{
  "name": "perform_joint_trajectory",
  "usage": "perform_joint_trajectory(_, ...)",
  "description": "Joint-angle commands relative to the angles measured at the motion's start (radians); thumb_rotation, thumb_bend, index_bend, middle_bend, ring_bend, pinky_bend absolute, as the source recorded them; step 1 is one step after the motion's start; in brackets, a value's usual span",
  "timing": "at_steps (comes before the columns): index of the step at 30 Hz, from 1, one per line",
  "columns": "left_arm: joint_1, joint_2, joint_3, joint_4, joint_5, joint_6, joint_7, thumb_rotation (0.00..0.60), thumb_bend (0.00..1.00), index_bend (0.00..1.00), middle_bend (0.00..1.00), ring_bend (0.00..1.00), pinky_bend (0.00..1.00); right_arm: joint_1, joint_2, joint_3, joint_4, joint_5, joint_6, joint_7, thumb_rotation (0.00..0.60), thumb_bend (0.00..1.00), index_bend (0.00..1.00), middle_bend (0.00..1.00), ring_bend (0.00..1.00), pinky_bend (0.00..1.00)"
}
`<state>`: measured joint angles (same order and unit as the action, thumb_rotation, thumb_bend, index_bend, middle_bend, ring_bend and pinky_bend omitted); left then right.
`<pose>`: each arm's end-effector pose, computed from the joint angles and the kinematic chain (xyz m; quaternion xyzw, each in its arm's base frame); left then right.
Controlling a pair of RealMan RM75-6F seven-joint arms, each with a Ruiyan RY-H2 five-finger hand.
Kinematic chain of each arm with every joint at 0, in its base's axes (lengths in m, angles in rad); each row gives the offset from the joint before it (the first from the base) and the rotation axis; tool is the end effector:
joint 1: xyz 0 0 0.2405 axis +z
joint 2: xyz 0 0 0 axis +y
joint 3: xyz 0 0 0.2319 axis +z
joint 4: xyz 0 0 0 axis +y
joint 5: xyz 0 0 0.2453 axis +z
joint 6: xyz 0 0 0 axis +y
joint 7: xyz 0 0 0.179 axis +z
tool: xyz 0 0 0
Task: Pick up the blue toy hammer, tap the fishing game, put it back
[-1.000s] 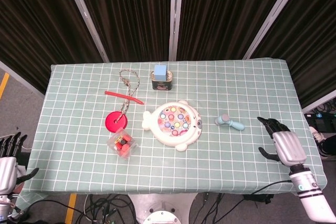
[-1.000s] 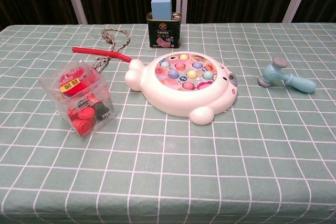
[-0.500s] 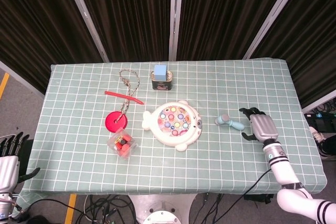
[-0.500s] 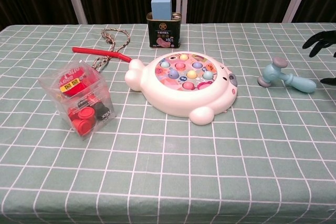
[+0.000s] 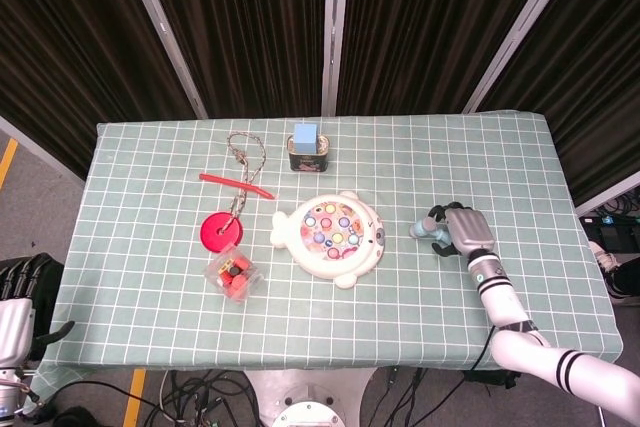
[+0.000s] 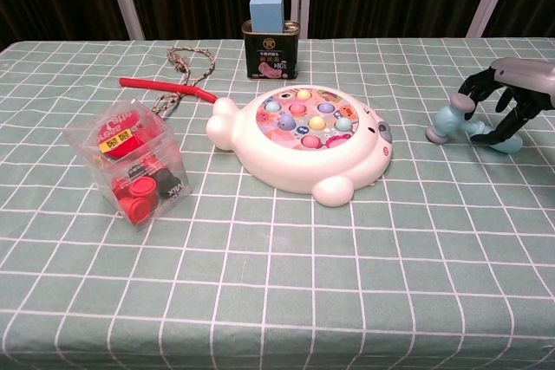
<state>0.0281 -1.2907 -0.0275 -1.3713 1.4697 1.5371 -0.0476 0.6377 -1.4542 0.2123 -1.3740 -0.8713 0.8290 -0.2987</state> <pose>-0.3585 0.1746 0.0948 -0.5569 -0.4103 -0.3520 0.6305 -0.2363 -0.3878 -0.0260 0.6593 -0.4981 0.2798 0.4888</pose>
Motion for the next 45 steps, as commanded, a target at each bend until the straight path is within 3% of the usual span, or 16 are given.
perform_joint_trajectory(1,0.000,-0.003,0.001,0.006,0.001,-0.001,-0.006,0.600,0.04,0.10,0.03,0.01,0.00,0.008,-0.012,0.002,0.017,0.019,-0.005,0.006,0.600,0.19,0.37,0.36,0.19,0.29)
perform_joint_trajectory(22,0.007,-0.013,0.001,0.030,-0.001,0.005,-0.026,0.600,0.04,0.10,0.03,0.01,0.00,0.034,-0.047,-0.014,0.076,0.033,-0.020,0.033,0.600,0.25,0.45,0.43,0.31,0.34)
perform_joint_trajectory(45,0.007,-0.019,0.002,0.042,-0.005,-0.002,-0.033,0.600,0.04,0.10,0.03,0.01,0.00,0.043,-0.049,-0.026,0.074,0.028,-0.012,0.035,0.600,0.36,0.50,0.48,0.36,0.36)
